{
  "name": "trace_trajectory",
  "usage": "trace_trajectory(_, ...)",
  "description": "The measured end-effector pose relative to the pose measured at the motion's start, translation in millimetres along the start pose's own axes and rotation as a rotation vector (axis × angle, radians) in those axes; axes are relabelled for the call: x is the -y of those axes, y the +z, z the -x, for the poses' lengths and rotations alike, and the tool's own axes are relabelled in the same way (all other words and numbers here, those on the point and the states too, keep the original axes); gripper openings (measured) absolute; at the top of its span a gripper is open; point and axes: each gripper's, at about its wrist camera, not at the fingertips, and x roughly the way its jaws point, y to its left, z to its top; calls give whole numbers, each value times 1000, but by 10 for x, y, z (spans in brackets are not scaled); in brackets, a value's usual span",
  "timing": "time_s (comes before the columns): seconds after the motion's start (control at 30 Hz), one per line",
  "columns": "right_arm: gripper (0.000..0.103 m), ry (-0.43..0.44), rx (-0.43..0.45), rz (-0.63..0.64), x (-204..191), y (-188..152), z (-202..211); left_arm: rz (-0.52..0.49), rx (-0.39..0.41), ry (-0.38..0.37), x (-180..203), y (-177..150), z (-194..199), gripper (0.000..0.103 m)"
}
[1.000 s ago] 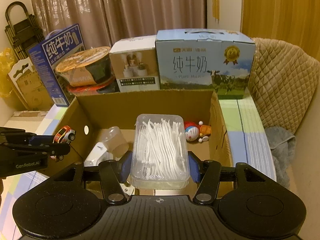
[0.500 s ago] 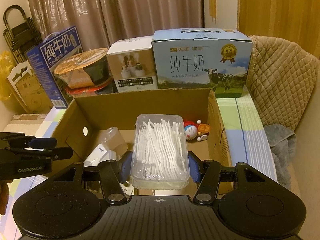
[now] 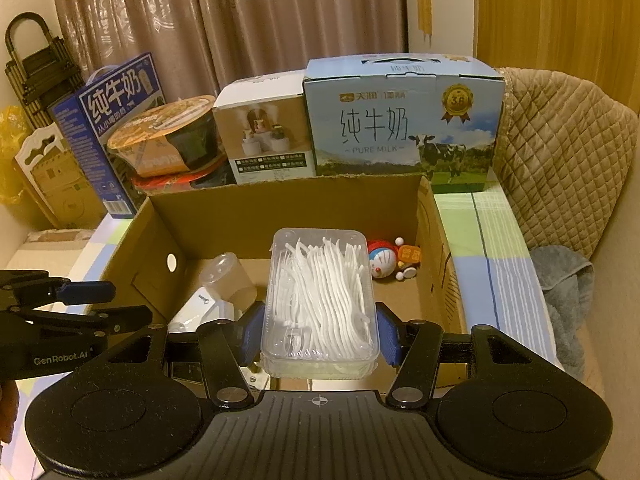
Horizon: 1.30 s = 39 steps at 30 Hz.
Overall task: Organize rigid objects
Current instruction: 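Carry the toy car and floss box into the box and open both tools, then withdraw both tools from the box back over the table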
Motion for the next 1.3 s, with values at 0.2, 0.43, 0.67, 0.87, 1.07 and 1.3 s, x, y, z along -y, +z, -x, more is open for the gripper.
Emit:
trace_trajectory(0.2, 54, 0, -6, -7, 13, -23, -56, 2, -1, -3, 5, 2, -5, 47)
trace_trajectory(0.43, 54, 9, -15, -21, 24, -13, -151, 7, -3, -3, 3, -3, -22, 59)
trace_trajectory(0.67, 78, 42, 71, -71, 98, 46, -143, 24, -2, -2, -33, -52, 18, 73)
trace_trajectory(0.87, 79, 42, 85, -90, 132, -68, 25, 59, 16, -7, -38, -124, 148, 81)
trace_trajectory(1.07, 79, 18, 55, -132, 173, -264, 188, 87, 38, -7, 38, -233, 336, 94)
trace_trajectory(1.3, 81, 9, 28, -156, 187, -490, 470, 118, 65, 11, 130, -395, 655, 102)
